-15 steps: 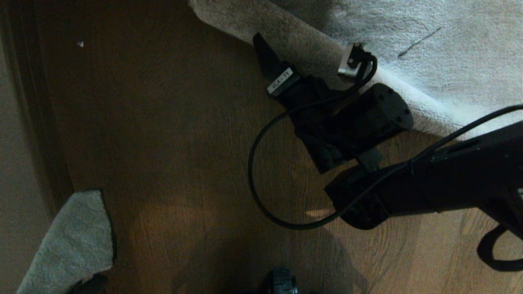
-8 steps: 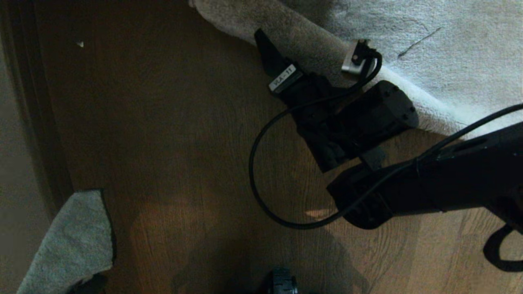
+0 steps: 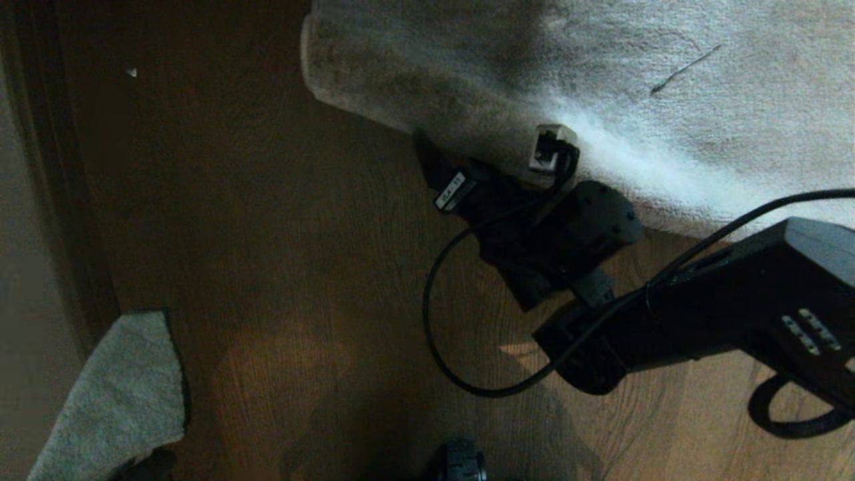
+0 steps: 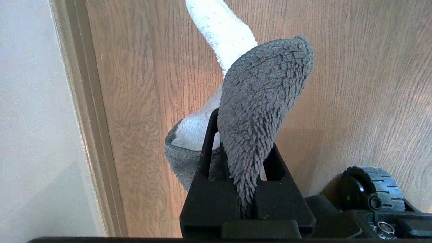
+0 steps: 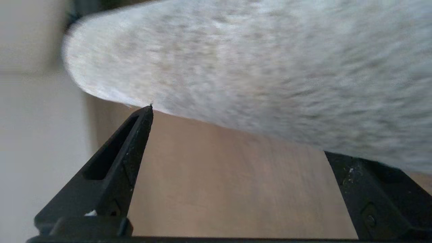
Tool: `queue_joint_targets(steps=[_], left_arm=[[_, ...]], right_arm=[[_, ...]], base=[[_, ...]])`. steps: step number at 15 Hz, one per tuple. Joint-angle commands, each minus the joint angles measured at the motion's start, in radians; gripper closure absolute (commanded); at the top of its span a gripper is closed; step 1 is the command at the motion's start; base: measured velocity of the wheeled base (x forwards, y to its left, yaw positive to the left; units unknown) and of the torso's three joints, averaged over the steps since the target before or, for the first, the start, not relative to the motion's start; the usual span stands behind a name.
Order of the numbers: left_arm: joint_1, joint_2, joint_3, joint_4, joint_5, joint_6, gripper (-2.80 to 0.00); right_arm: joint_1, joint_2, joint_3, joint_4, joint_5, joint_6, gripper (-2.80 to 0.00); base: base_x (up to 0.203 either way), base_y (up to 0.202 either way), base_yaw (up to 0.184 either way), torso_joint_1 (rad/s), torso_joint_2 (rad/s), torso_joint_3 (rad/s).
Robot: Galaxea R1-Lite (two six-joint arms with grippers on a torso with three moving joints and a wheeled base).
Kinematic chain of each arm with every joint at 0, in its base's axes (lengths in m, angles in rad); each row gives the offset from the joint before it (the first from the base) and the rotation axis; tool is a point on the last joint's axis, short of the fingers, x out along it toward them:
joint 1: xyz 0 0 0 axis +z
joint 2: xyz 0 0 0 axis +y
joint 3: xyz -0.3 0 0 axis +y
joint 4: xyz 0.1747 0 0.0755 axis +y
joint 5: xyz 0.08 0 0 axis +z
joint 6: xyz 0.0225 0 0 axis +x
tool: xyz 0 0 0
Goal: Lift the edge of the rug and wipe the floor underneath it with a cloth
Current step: Lift up the carpet
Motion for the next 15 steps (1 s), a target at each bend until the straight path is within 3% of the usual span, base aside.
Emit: queue_joint_targets(steps=[1, 4, 9, 12, 15], left_arm=[[0.0, 0.0, 0.0, 0.0, 0.0, -0.001, 0.0], [0.0, 0.0, 0.0, 0.0, 0.0, -0.001, 0.0], [0.0, 0.0, 0.0, 0.0, 0.0, -0.001, 0.0], [0.0, 0.0, 0.0, 0.0, 0.0, -0.001, 0.0], [0.0, 0.0, 0.0, 0.0, 0.0, -0.001, 0.0]], right_arm=[[-0.016, 0.023, 0.013, -0.048, -0.014, -0.059, -2.8], [-0.038, 0.034, 0.008, -0.048, -0.021, -0.146, -2.8], [-0.062, 0.037, 0.01, -0.048, -0.026, -0.205, -2.8], [-0.069, 0.048, -0.016, -0.048, -0.031, -0.201, -2.8], [-0.068, 0.035, -0.128, -0.048, -0.038, -0.143, -2.8]], base=[[0.0, 0.0, 0.0, 0.0, 0.0, 0.0], [0.0, 0.0, 0.0, 0.0, 0.0, 0.0], [0.0, 0.0, 0.0, 0.0, 0.0, 0.0], [0.0, 0.0, 0.0, 0.0, 0.0, 0.0], [0.0, 0.0, 0.0, 0.0, 0.0, 0.0]])
